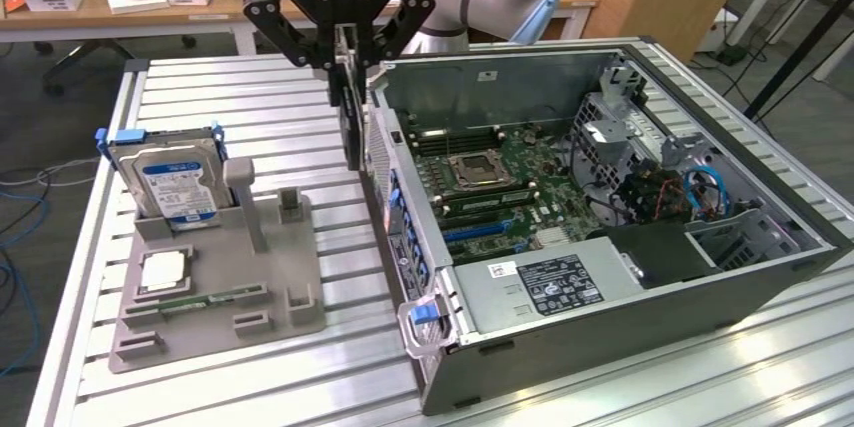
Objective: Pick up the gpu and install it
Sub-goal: 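Pick up the gpu and move the gpu toward the slot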
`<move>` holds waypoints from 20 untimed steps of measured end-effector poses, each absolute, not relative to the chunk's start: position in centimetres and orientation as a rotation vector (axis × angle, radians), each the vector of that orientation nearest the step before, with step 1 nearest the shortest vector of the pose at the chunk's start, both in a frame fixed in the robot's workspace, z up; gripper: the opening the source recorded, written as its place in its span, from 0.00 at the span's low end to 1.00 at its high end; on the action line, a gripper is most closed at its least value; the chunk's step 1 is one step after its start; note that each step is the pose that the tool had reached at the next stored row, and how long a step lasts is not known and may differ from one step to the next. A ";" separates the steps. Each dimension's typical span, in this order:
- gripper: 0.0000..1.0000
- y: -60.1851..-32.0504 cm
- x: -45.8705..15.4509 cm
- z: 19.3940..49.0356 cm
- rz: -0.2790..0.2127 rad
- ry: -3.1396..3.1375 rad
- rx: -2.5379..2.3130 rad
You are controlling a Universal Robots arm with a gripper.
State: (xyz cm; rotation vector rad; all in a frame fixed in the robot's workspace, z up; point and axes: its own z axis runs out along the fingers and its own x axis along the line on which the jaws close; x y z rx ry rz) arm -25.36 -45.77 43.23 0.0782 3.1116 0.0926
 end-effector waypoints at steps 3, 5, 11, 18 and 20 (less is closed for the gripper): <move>0.26 -45.8 -25.2 43.2 0.093 3.112 0.078; 0.26 -45.8 -25.1 43.2 0.093 3.112 0.078; 0.26 -45.8 -24.6 43.2 0.093 3.112 0.078; 0.26 -45.8 -24.2 43.2 0.093 3.112 0.078; 0.26 -45.8 -24.1 43.2 0.093 3.112 0.078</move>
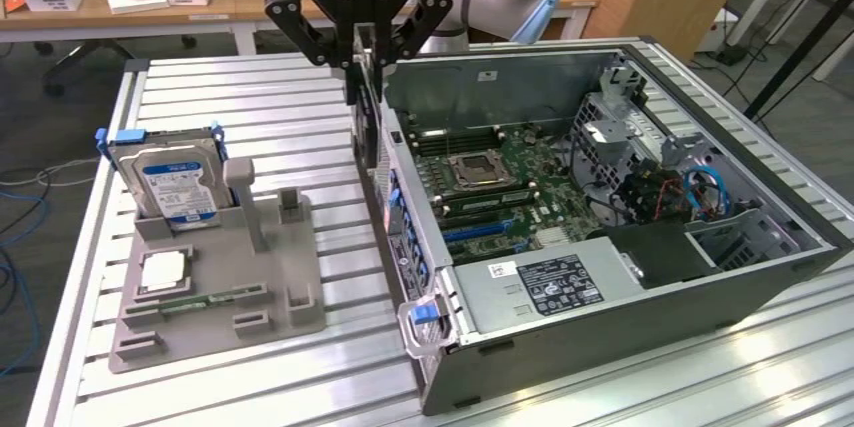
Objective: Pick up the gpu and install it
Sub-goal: 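Pick up the gpu and move the gpu toward the slot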
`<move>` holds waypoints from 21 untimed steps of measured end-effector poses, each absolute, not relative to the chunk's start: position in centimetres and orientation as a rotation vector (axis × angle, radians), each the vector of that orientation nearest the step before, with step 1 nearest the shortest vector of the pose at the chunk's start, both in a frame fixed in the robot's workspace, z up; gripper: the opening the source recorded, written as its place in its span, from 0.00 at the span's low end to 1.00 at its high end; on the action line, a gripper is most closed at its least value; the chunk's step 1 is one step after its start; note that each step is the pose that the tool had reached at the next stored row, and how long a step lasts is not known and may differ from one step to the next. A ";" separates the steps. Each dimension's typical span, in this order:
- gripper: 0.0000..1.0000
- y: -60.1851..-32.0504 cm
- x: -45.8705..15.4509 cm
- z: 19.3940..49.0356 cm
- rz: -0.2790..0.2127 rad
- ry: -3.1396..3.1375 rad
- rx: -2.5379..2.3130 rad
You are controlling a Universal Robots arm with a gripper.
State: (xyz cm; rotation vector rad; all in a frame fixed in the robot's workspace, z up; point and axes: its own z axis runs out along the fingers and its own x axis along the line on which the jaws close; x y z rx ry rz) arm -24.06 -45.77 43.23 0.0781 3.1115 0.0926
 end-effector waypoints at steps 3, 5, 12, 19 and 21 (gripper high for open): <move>0.26 -45.8 -23.9 43.2 0.093 3.112 0.078; 0.26 -45.8 -23.7 43.2 0.093 3.112 0.078; 0.26 -45.8 -23.2 43.2 0.093 3.112 0.078; 0.26 -45.8 -23.0 43.2 0.093 3.112 0.078; 0.26 -45.8 -22.9 43.2 0.093 3.112 0.078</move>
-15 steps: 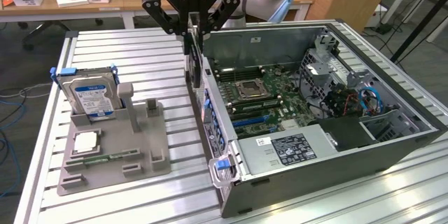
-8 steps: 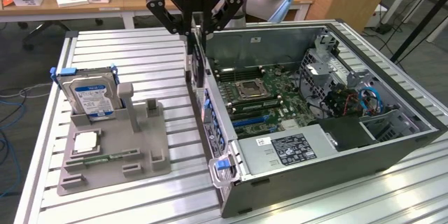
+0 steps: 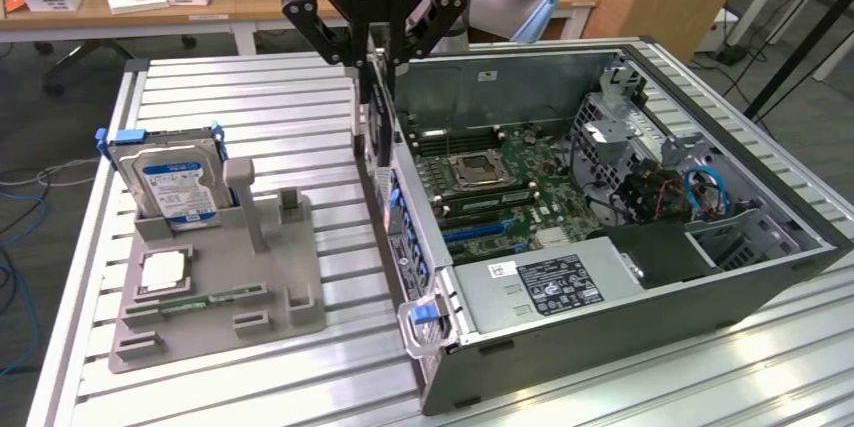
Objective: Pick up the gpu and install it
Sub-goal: 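Pick up the gpu and move the gpu toward the slot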
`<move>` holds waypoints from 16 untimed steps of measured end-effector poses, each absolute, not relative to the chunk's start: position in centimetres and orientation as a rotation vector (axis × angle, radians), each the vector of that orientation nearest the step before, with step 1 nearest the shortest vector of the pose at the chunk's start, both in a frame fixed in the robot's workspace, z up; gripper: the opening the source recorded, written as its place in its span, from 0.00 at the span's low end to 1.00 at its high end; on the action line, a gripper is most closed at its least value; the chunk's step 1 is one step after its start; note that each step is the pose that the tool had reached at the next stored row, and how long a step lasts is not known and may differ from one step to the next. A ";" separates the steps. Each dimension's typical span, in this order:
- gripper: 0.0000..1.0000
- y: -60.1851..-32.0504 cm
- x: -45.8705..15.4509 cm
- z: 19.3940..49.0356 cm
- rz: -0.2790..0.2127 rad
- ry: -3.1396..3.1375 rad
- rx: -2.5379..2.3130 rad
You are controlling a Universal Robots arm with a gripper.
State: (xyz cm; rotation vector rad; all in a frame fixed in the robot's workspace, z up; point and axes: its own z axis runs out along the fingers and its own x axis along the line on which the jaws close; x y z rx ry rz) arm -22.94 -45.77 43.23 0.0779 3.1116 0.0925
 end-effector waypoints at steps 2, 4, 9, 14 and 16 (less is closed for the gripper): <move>0.26 -45.8 -22.9 43.2 0.093 3.112 0.078; 0.26 -45.8 -22.8 43.2 0.093 3.112 0.078; 0.26 -45.8 -22.6 43.2 0.093 3.112 0.078; 0.26 -45.8 -22.5 43.2 0.093 3.112 0.078; 0.26 -45.8 -22.4 43.2 0.093 3.112 0.078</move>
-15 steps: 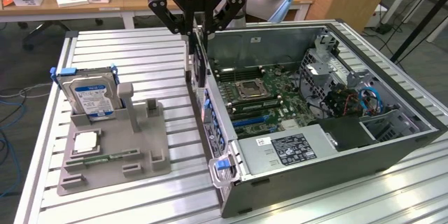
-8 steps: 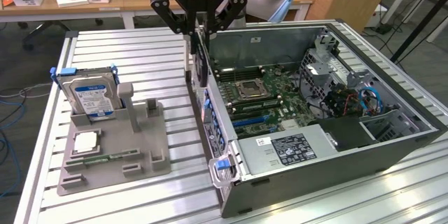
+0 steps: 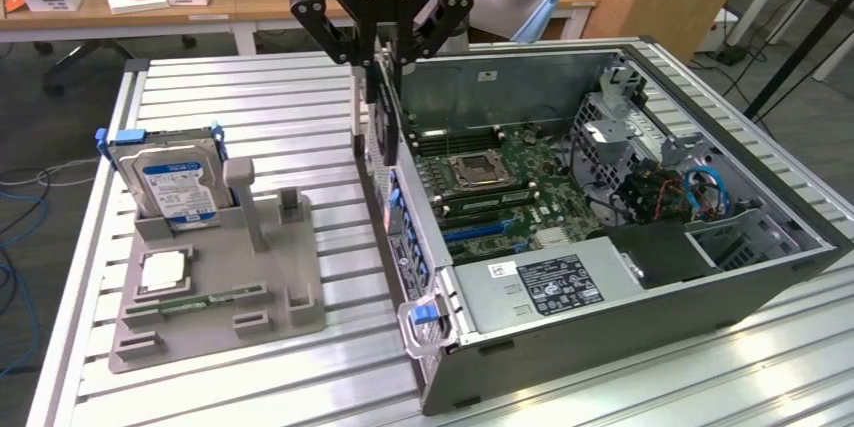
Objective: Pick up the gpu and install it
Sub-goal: 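Pick up the gpu and move the gpu toward the slot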
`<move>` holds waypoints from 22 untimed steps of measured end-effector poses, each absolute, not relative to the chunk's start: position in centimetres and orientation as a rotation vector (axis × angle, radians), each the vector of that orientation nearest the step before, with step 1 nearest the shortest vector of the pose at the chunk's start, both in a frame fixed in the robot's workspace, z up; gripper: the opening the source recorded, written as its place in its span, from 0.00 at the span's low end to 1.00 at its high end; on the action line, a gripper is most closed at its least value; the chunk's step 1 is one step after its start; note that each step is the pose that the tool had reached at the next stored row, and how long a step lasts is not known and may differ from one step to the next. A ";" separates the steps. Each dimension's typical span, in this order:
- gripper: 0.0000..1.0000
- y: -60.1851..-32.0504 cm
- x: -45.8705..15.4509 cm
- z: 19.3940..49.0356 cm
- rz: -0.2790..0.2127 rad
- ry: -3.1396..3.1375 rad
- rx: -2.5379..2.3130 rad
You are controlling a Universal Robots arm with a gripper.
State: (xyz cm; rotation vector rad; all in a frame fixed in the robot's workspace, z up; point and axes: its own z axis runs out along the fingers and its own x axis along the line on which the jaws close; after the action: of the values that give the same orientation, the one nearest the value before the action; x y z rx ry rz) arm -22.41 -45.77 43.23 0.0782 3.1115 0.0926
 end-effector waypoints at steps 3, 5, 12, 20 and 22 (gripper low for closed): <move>0.26 -45.8 -22.3 43.2 0.092 3.112 0.078; 0.26 -45.8 -22.3 43.2 0.093 3.112 0.078; 0.26 -45.8 -21.4 43.2 0.093 3.112 0.078; 0.26 -45.8 -21.1 43.2 0.092 3.112 0.078; 0.26 -45.8 -21.1 43.2 0.093 3.112 0.078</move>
State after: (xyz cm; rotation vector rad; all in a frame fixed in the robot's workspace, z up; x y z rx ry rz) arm -21.08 -45.77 43.23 0.0781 3.1115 0.0926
